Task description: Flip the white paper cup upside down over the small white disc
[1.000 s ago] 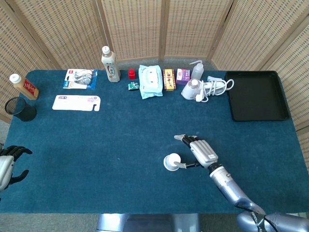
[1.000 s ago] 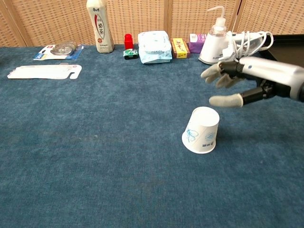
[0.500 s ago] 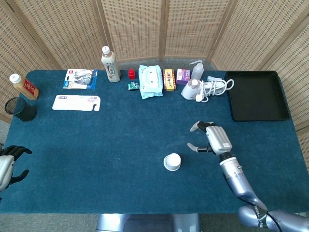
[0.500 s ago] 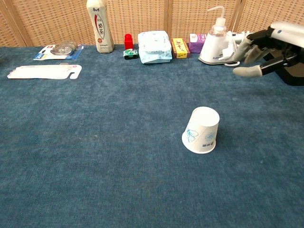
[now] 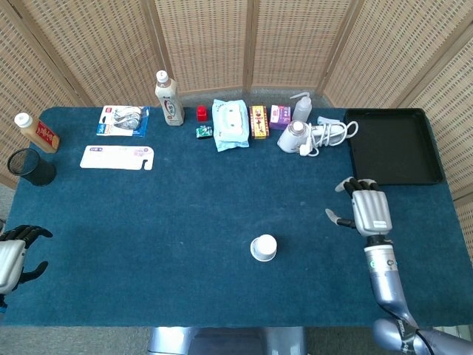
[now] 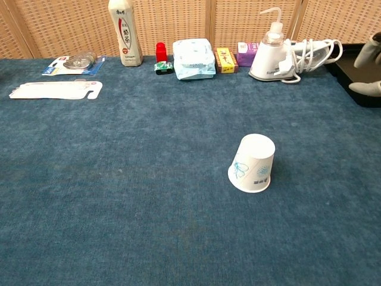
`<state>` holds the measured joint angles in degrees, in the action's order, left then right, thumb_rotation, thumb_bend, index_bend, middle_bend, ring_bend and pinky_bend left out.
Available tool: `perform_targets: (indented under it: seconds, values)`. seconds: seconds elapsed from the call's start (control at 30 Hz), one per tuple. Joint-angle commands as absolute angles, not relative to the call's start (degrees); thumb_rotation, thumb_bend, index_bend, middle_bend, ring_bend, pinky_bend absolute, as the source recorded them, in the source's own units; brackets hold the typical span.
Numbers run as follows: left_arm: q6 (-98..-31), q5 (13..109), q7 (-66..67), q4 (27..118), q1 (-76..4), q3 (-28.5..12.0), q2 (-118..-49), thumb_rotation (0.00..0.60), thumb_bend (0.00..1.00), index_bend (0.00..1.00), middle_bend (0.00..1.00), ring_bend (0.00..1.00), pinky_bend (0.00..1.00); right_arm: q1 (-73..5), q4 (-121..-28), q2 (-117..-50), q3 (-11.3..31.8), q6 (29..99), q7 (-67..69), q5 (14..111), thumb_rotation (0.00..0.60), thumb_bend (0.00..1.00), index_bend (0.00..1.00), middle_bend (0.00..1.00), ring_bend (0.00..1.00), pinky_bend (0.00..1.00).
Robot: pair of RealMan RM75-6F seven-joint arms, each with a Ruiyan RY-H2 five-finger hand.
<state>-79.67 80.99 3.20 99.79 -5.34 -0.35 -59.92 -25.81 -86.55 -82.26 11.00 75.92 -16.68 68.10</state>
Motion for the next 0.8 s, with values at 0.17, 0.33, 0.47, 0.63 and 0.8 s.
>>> perform_targets:
  seconds: [0.17,0.33,0.47,0.63,0.8]
  values:
    - [-85.7,84.0,5.5,96.1,-2.3,0.5,-63.7,0.6,0.25,0.36,0.32,0.22,0.24,-20.8,-93.0,-79.1,7.8,80.5,-20.9,68.4,0.408,0.29,0.39,0.33,0.33,0.22]
    - [-87.9,84.9,7.5,96.8,-0.2,1.9,-63.9,0.6,0.25,0.35,0.32,0.22,0.24,-17.9,-96.6,-77.3,6.2,83.0,-21.2,69.5,0.409,0.29,0.39,0.33,0.33,0.22]
    - [-89.5,85.1,7.9,97.5,1.7,3.0,-63.9,0.6,0.25,0.36,0.32,0.22,0.24,-15.7,-98.6,-76.2,5.4,85.5,-20.9,70.9,0.409,0.29,0.39,0.33,0.33,0.22]
    - [-90.1,85.8,7.0,98.0,3.0,4.0,-63.5,0.6,0.25,0.35,0.32,0.22,0.24,-13.4,-99.9,-74.9,4.6,87.4,-20.0,72.6,0.409,0.29,0.39,0.33,0.33,0.22]
    - [-90.1,86.4,6.3,98.9,3.1,4.0,-62.6,0.6,0.25,0.36,0.32,0.22,0.24,-12.6,-99.9,-74.5,4.8,87.6,-19.1,73.3,0.409,0.29,0.39,0.33,0.32,0.22]
